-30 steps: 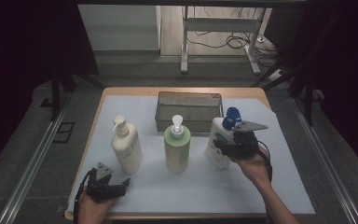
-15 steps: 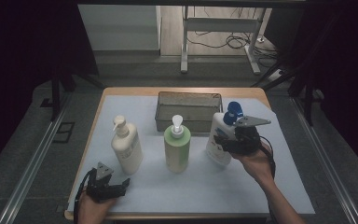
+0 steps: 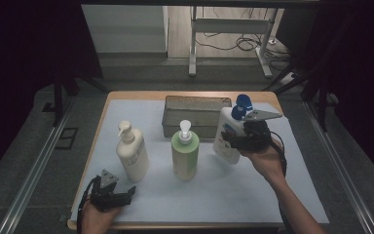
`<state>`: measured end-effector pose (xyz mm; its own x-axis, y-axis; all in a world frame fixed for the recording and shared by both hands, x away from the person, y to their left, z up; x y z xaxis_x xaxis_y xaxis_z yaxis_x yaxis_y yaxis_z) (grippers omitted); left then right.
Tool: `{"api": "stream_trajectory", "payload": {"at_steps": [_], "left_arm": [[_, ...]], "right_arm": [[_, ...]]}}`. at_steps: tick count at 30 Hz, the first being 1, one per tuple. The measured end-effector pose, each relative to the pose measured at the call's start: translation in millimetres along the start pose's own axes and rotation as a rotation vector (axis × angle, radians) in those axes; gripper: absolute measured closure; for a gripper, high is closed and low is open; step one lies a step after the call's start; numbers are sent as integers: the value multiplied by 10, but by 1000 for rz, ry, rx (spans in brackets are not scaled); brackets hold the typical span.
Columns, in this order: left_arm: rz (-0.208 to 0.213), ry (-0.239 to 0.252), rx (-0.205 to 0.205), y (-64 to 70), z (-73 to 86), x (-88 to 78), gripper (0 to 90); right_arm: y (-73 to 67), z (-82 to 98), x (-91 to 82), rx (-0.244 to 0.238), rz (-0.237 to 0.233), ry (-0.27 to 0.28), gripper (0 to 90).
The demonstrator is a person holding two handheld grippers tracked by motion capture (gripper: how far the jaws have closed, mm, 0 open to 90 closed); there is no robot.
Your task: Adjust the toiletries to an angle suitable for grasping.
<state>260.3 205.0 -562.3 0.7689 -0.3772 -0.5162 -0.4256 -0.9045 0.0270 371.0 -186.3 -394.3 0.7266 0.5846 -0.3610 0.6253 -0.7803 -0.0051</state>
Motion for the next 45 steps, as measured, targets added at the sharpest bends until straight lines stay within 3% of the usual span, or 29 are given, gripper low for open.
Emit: {"api": "stream_trajectory", "payload": {"at_steps": [25, 45], "left_arm": [[0, 0, 0, 0, 0, 0, 122], [-1, 1, -4, 0, 0, 1, 122]], "right_arm": [[84, -364, 208, 12, 37, 25, 401], [135, -552, 521, 12, 75, 39, 402]]}}
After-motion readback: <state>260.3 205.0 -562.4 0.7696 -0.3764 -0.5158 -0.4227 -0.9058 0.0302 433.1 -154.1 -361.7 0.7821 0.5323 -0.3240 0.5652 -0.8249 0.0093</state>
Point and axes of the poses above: each handheld gripper's, and its own axes: x roughly forward along the jaws, z roughly out of its underside, y roughly to its right, the point moved 5 cm from there along x, roughly forward along the jaws, and after that the axes turned 14 degrees about y, right-handed, at the moved point
